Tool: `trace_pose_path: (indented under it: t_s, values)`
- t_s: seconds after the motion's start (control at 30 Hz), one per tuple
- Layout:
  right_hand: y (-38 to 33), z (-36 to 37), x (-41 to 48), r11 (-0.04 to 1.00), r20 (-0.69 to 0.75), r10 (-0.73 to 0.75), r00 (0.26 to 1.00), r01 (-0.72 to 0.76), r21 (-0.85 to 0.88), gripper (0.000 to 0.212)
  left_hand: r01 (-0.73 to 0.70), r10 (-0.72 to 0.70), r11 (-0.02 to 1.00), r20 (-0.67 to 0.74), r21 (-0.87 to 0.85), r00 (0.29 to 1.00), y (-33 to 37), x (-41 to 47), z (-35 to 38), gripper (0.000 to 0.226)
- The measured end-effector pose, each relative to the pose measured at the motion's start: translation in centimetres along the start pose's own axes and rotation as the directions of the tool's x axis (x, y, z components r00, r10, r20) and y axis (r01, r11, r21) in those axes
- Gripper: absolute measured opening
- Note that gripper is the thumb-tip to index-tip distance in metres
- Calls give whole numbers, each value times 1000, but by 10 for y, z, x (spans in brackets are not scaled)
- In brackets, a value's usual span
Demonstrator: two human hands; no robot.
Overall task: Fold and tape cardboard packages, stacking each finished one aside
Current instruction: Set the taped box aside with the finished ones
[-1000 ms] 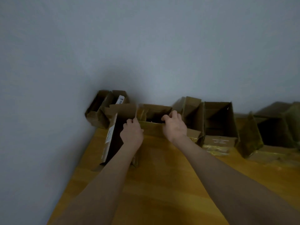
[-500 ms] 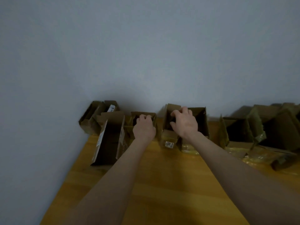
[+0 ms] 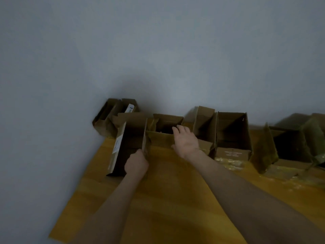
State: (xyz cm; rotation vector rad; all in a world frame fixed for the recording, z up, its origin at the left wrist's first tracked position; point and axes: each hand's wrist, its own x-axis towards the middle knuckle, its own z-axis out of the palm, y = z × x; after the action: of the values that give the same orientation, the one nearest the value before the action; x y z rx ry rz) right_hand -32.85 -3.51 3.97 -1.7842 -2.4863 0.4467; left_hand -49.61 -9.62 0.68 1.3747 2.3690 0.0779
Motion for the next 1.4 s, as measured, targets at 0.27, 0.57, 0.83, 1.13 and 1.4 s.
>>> trace_pose_path:
  t_s: [0.27,0.57,0.83,1.13,1.4]
  values:
    - [-12,11,46,981,88,112,990,-96,-168,30,-194,195,981,-98,25,976,9,-8,8,11]
    - [-8,-8,63,981,78,103,992,-115,159,32,-283,276,946,-65,-161,959,60,50,2,49]
    - [62,-40,-8,991,-257,56,965,-23,129,79,-659,638,750,-330,61,696,112,-5,-1,57]
    - [158,-16,-87,941,14,268,963,-258,-219,50,-676,754,571,29,465,657,157,-34,53,30]
    - [188,-29,-89,966,-51,182,982,-188,-178,51,-579,667,737,-232,350,708,197,-61,60,53]
